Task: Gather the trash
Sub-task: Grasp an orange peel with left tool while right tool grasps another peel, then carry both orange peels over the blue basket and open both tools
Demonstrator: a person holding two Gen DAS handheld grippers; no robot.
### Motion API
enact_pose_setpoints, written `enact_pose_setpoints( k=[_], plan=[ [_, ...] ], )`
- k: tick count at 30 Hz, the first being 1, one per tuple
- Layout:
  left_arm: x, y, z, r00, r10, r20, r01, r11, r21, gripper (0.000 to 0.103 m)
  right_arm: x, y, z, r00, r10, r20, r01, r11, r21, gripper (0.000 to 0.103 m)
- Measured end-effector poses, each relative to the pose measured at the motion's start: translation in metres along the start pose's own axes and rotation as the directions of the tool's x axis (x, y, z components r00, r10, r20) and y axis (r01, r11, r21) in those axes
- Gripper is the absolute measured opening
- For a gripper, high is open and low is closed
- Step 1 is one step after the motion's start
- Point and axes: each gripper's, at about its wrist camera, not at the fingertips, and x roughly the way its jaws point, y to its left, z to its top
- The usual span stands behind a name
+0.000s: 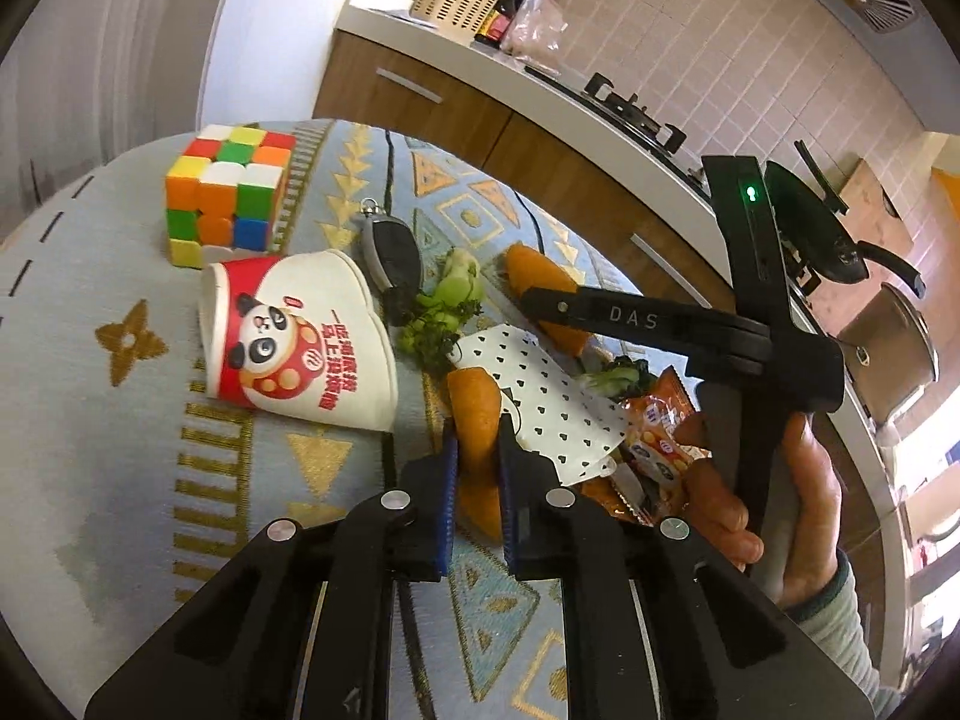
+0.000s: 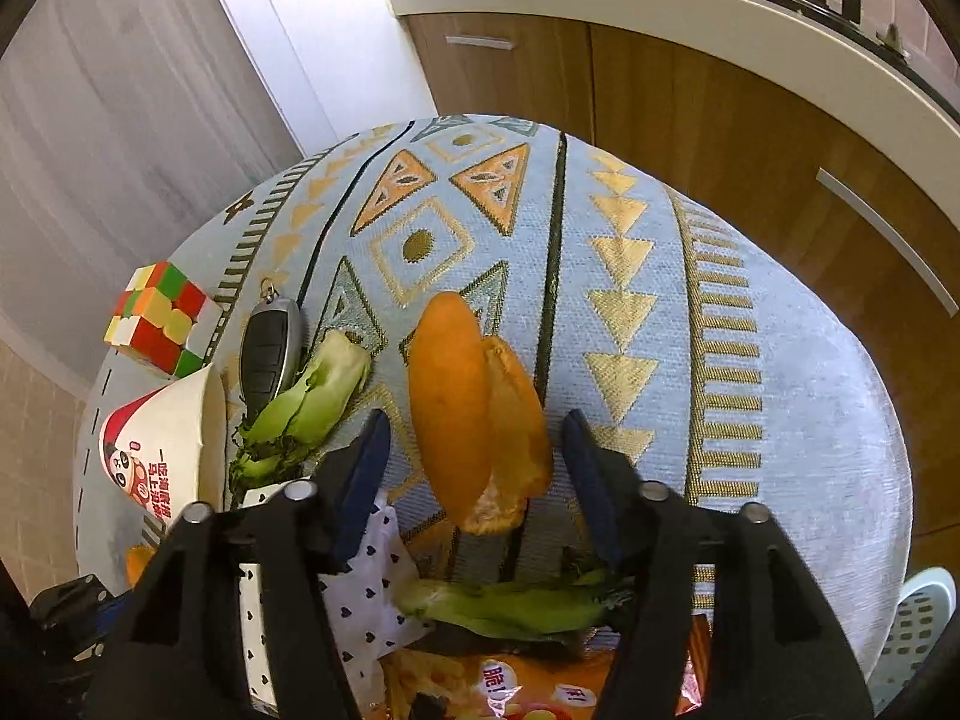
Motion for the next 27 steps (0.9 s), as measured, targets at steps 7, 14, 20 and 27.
enact_pose_setpoints(
  k=[7,14,20,27],
  plan=[
    [-0.012,-0.01,-0.002,0.999,0.015,0.029,-0.016,1.0,0.017,0.01,-0.022,0.002,-0.014,0.999,-0.008,0.051,0.008,1.0,-0.015,0.026],
    [-0.033,-0.027,-0.008,0.998,0.015,0.066,-0.018,0.999,0.049,0.01,-0.059,0.011,-0.031,0.991,-0.033,0.128,0.038,0.998,-0.04,0.026],
    [-0.051,-0.041,-0.013,0.995,0.004,0.098,-0.01,0.998,0.067,0.01,-0.099,0.011,-0.048,0.98,-0.034,0.195,0.043,0.998,-0.038,0.026],
    [-0.076,-0.067,-0.023,0.99,-0.037,0.138,0.021,0.993,0.114,0.01,-0.151,0.007,-0.076,0.959,-0.046,0.28,0.055,0.998,-0.025,0.026]
  ],
)
